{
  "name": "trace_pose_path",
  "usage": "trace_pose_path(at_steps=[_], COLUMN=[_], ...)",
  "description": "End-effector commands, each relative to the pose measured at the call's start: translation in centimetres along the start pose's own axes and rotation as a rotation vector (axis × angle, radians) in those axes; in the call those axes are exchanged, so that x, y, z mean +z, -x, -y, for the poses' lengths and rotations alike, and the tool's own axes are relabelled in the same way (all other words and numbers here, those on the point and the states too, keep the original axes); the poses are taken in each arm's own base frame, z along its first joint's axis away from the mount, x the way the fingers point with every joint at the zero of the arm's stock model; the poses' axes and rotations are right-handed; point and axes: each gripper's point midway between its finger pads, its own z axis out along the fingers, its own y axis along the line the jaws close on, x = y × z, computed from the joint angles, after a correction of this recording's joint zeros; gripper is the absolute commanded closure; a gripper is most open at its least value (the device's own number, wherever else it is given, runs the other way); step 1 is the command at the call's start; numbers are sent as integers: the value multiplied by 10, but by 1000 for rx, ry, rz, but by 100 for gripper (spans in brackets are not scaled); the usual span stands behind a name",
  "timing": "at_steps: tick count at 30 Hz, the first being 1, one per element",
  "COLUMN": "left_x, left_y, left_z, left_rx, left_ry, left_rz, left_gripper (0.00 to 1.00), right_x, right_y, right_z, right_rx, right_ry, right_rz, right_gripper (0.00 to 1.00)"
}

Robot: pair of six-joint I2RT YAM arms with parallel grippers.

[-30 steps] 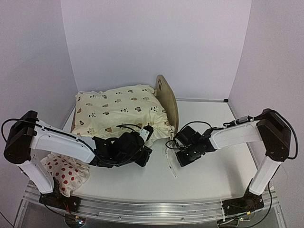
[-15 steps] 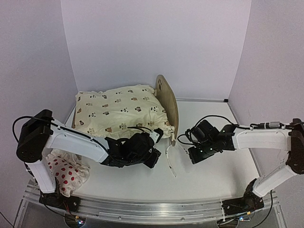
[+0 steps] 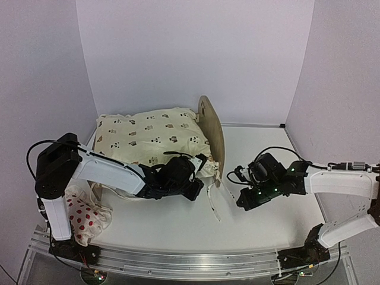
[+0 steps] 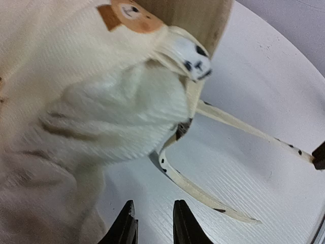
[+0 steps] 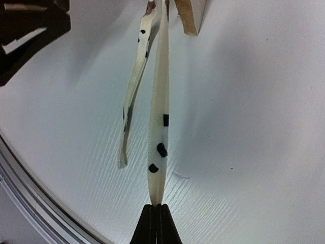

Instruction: Set up the pet bed

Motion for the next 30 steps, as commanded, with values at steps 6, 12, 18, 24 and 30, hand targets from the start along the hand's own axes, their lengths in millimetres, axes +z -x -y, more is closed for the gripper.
trace_pose_path(at_steps=[6,12,18,24,30], left_x=[18,21,17,18,13], left_y=[34,46,64,72,71], left_z=[-38,-44,-51,-59,-56], left_rx=[25,59,80,79,62], left_ry=[72,93,107,107,75], left_rz=[68,93,123,140,136], left_gripper=[77,78,78,78,78], right_x=[4,9,13,12,29], right_y=[-59,-61,-65,-68,-48], right_z=[-14,-30,-63,-86,-88], right_rx=[18,15,-60,-109,-109], right_ry=[75,127,181,210,152], right_rz=[-191,-205,-233,-238,-195], right_gripper=[100,100,100,100,100])
